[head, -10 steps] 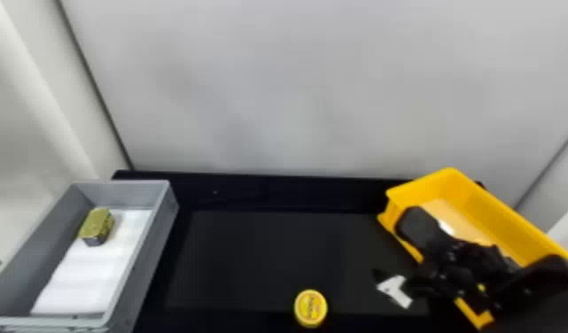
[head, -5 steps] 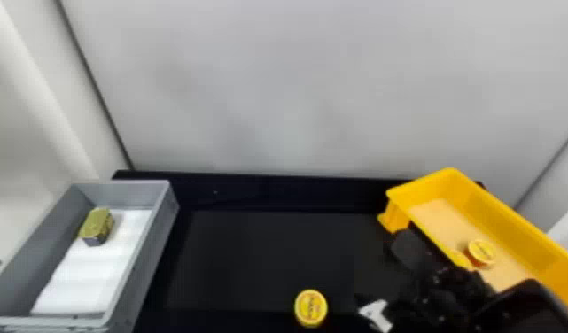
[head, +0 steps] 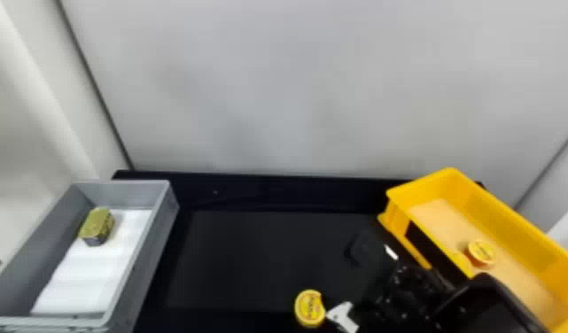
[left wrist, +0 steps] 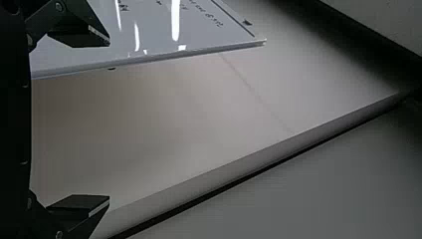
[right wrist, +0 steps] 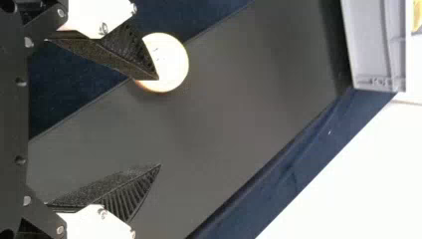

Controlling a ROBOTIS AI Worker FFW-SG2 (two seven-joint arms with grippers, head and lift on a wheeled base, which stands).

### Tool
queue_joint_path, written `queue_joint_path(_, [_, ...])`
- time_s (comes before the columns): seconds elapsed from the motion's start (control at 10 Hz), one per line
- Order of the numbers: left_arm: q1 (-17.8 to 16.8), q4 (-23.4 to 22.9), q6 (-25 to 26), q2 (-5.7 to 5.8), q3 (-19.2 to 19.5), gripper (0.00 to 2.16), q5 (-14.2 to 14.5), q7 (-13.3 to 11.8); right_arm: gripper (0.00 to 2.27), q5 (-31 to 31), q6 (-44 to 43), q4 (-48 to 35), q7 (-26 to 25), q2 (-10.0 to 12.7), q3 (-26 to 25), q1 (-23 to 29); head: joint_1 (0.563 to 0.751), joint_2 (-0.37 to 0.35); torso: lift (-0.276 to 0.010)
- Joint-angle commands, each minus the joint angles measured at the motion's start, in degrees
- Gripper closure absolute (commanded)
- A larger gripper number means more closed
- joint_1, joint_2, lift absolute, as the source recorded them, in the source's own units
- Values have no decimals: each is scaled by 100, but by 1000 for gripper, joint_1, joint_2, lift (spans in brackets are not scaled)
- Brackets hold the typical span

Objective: Pick up the round yellow can and place it in the yellow rectangular box

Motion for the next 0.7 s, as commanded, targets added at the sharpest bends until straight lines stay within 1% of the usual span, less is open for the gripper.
queue_joint_path(0.0, [0, 11, 0, -15, 8, 156, -1, 4, 209, -109, 50, -14, -1, 138, 135, -30, 686, 14, -56])
queue_joint_path(0.4, [-70, 11, -18, -15, -1, 156, -1, 4, 209, -197, 68, 82, 8, 112, 241, -153, 686, 14, -56])
queue_joint_path(0.6, [-123, 29, -26, -15, -18, 156, -1, -14, 213, -232, -47, 566, -1, 112, 267, -311, 686, 14, -56])
